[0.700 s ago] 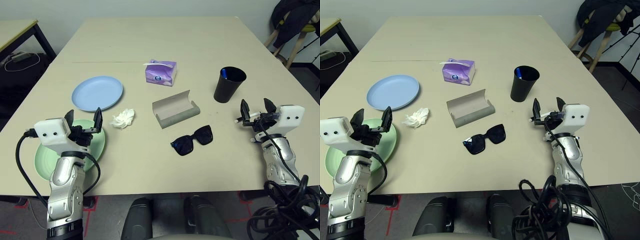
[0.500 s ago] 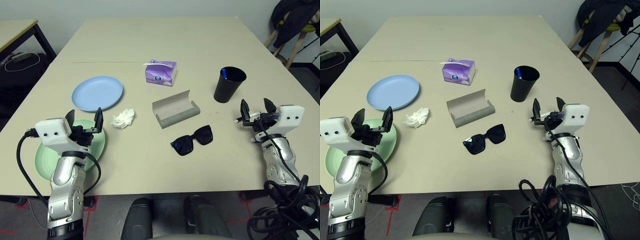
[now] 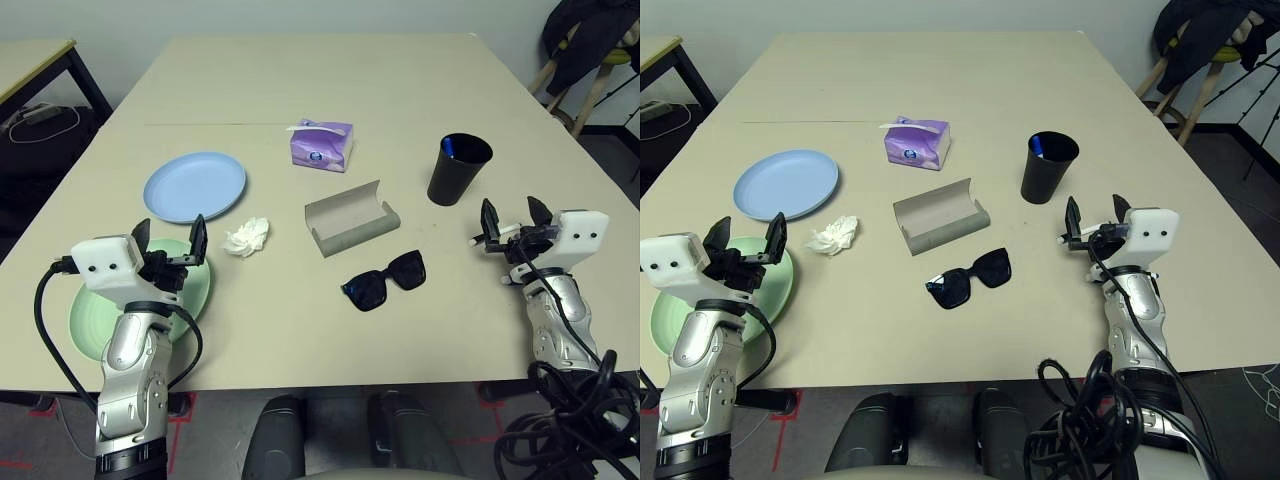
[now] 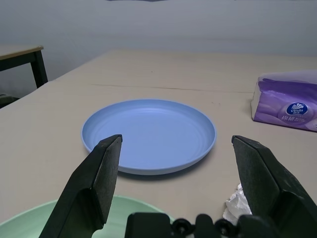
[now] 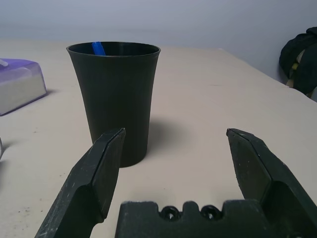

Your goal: Organize and tidy the items on the table.

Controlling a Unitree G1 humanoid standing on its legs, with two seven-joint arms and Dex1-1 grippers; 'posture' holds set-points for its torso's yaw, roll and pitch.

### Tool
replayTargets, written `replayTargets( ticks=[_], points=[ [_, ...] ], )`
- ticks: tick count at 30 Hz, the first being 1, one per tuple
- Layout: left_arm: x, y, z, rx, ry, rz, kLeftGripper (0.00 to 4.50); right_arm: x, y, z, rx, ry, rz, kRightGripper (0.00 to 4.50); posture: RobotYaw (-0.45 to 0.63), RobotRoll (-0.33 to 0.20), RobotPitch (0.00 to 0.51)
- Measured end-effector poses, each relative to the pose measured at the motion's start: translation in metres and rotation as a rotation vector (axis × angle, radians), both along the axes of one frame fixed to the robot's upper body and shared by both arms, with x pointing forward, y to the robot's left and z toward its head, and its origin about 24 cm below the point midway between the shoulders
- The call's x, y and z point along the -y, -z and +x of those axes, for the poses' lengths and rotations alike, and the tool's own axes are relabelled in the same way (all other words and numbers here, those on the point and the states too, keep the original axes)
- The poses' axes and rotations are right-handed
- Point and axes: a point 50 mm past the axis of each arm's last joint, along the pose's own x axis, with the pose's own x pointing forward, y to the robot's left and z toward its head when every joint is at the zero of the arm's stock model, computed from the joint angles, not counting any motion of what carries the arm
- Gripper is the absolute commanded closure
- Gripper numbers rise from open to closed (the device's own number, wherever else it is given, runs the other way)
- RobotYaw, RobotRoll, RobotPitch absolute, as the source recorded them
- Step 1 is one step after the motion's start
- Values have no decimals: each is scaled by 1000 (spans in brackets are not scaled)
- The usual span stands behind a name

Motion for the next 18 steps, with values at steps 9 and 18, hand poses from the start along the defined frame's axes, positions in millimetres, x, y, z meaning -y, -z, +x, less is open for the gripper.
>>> replayTargets(
  ticks=[9,18],
  points=[
    [1,-2,3,2,9,-12,15,-12,-11,-2,22,-217,-59,0,119,0,99],
    [3,-4,5,6,16,-12,15,-30,-23,-14,15,-551,-114,0,119,0,101]
  ],
)
